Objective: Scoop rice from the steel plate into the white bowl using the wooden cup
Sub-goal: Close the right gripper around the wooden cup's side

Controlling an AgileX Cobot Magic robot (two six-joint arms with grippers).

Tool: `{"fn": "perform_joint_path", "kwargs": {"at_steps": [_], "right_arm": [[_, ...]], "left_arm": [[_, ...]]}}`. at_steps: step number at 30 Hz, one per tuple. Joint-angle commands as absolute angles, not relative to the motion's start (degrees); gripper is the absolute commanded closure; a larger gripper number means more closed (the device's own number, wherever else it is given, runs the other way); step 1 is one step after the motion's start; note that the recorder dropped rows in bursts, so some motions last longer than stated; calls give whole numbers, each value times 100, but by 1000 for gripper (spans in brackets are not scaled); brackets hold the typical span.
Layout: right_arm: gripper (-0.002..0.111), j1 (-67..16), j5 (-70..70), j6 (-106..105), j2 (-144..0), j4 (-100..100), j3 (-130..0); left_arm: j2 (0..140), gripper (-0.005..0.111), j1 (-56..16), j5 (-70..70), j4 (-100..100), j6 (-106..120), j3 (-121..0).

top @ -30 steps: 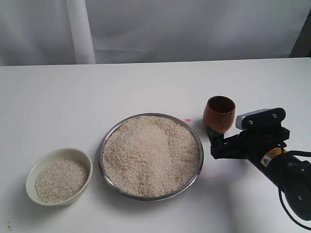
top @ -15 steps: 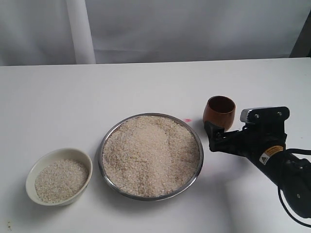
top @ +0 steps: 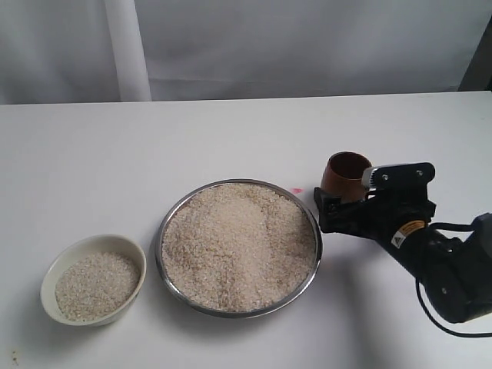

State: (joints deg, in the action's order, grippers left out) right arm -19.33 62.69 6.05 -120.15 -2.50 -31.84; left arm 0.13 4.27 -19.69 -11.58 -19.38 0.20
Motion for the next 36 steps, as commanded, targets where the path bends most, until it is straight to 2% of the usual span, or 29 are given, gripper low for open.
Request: {"fn": "perform_joint_path", "kwargs": {"at_steps": [1,27,36], "right_arm": [[3,-1942,6505,550,-12385,-296,-3395],[3,-1942,6784,433,-12809,-426,-3945],[8,-1942,6668,433,-13041,-426,-4315]], "left_arm": [[0,107,401,-1933,-1126,-1945,0],[0,107,401,-1933,-1126,-1945,0],[0,107,401,-1933,-1126,-1945,0]]}}
